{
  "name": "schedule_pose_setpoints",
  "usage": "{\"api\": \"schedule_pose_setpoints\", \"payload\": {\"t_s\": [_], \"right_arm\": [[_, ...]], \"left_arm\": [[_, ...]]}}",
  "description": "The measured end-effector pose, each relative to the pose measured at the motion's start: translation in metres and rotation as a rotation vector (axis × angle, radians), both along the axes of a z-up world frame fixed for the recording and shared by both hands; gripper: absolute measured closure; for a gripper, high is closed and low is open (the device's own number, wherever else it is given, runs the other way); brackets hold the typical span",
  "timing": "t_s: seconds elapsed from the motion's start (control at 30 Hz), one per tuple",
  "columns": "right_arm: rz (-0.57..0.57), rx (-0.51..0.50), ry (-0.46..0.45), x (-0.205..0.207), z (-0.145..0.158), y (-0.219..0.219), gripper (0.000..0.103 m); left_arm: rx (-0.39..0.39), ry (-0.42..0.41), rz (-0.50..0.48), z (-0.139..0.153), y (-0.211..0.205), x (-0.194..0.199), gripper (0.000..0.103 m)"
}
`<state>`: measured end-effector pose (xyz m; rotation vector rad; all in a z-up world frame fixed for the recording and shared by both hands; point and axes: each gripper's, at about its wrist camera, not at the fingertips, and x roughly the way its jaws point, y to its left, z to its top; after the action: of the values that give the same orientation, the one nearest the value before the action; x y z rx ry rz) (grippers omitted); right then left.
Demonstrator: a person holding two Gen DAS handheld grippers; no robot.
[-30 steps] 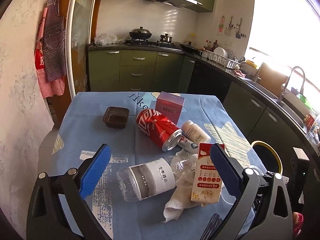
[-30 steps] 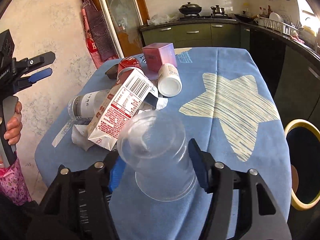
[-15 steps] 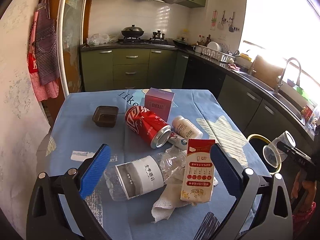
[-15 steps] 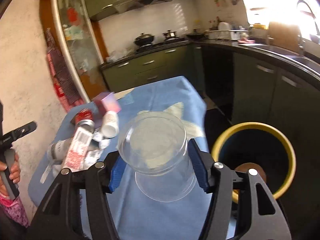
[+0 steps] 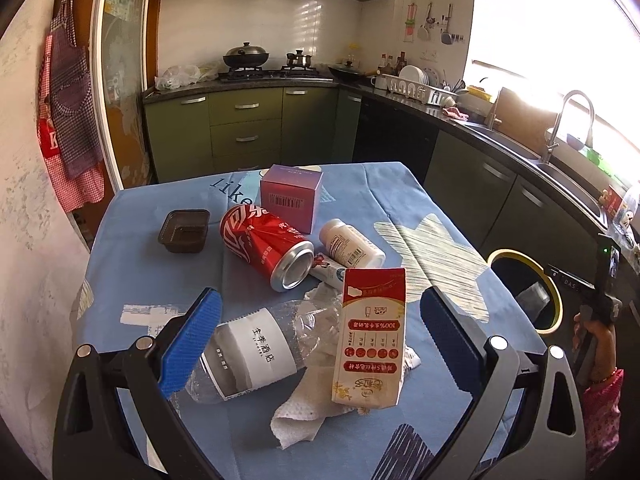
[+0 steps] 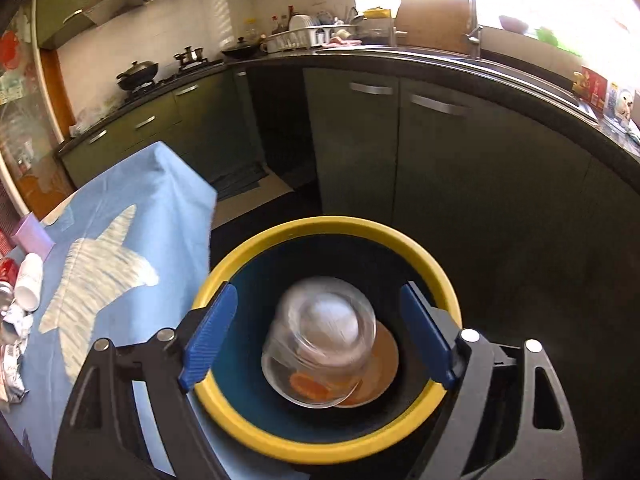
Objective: Collect trash
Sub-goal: 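Carry the clear cup over the bin and open the right tool, then grasp the red-and-white milk carton with the left tool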
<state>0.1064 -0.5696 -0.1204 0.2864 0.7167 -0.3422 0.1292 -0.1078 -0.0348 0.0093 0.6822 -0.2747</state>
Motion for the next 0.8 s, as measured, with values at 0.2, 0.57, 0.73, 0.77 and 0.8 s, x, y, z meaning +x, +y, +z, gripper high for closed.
{"api": "schedule_pose_setpoints", "payload": {"t_s": [0.2, 0.57, 0.73, 0.77, 0.8], "right_arm": [[0.013, 0.041, -0.036, -0.016, -0.003, 0.004, 0.021], [0.070, 0.098, -0.033, -0.028, -0.006, 0.021, 0.020], [0.104, 0.112, -0.015, -0.027, -0.014, 0.031, 0.020], [0.109, 0.114, -0.014, -0.026, -0.015, 0.033, 0.020], [0.115, 0.117, -0.011, -0.025, -0.016, 0.035, 0.020]], "left_arm": [[0.012, 0.020, -0.031, -0.007, -0.013, 0.005, 0.005], [0.073, 0.093, -0.100, -0.037, -0.045, 0.025, 0.005], [0.051, 0.152, -0.146, -0.051, -0.053, 0.046, 0.005], [0.051, 0.160, -0.150, -0.052, -0.053, 0.049, 0.005], [0.054, 0.170, -0.155, -0.055, -0.054, 0.053, 0.005]]}}
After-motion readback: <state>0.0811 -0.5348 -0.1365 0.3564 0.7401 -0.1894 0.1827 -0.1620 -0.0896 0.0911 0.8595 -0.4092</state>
